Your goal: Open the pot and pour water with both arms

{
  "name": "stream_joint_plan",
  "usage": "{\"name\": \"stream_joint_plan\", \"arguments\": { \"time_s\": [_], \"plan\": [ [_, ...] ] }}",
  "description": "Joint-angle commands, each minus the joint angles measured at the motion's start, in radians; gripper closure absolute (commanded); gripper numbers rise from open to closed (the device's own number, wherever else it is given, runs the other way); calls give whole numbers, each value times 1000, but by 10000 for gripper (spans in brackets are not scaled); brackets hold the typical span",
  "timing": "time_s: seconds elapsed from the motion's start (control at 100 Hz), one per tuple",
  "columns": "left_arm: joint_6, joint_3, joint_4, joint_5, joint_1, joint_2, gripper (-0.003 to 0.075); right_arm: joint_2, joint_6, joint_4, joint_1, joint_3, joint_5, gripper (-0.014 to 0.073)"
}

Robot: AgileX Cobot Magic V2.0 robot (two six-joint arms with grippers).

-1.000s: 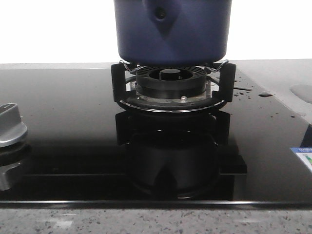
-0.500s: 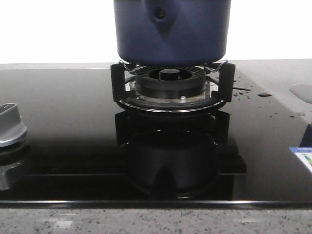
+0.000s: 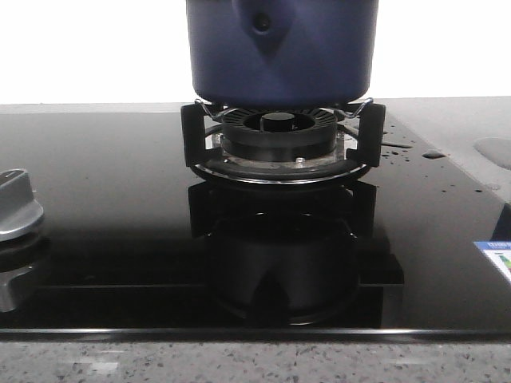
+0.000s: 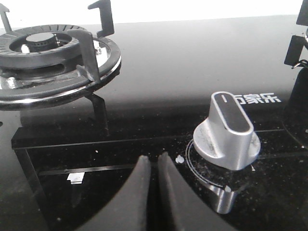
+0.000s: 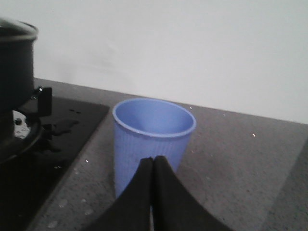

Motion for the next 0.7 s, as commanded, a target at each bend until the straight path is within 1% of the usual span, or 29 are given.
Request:
{"name": "stream_joint_plan", "arguments": {
  "time_s": [0.0,0.03,0.06,0.1,0.14,0.15,0.17,0.18,0.22,0.24,0.25,0.32,0.36,0.47,0.52,0.55,0.69],
  "plan": [
    [-9,45,-14,-44,3,-32,740,11,-19,-4,-3,0,16,657],
    [-9,45,-14,-44,3,-32,741,11,-21,11,-3,11,25,657],
    [-9,45,-14,-44,3,-32,741,11,-26,54,-3,23,27,657],
    [-9,45,-14,-44,3,-32,740,7,-59,168,-1,41,36,657],
    [-9,45,-14,-44,3,-32,741,7,-164,302,-1,58,38,657],
    [-9,45,-14,-44,3,-32,740,7,-209,325,-1,60,38,657],
    [-9,45,-14,-44,3,-32,741,7,-258,396,-1,67,38,657],
    [-9,45,-14,-44,3,-32,740,7,-308,441,-1,72,40,657],
    [-9,45,-14,-44,3,-32,741,5,-445,538,-1,80,45,657],
    [-9,45,-14,-44,3,-32,741,5,-482,585,-1,86,51,657],
    [-9,45,-14,-44,3,-32,741,5,-529,613,-1,90,51,657],
    [-9,45,-14,-44,3,-32,741,5,-616,729,-8,117,33,657],
    [-9,45,-14,-44,3,-32,740,3,-649,770,-13,136,6,657],
    [-9,45,-14,-44,3,-32,741,-34,-654,823,-13,209,-72,657],
    [-9,45,-14,-44,3,-32,741,-66,-677,844,-18,205,4,657],
    [-9,45,-14,-44,3,-32,740,-85,-725,862,-23,205,9,657],
    [-9,45,-14,-44,3,-32,740,-187,-881,983,-70,205,129,657]
  ]
}}
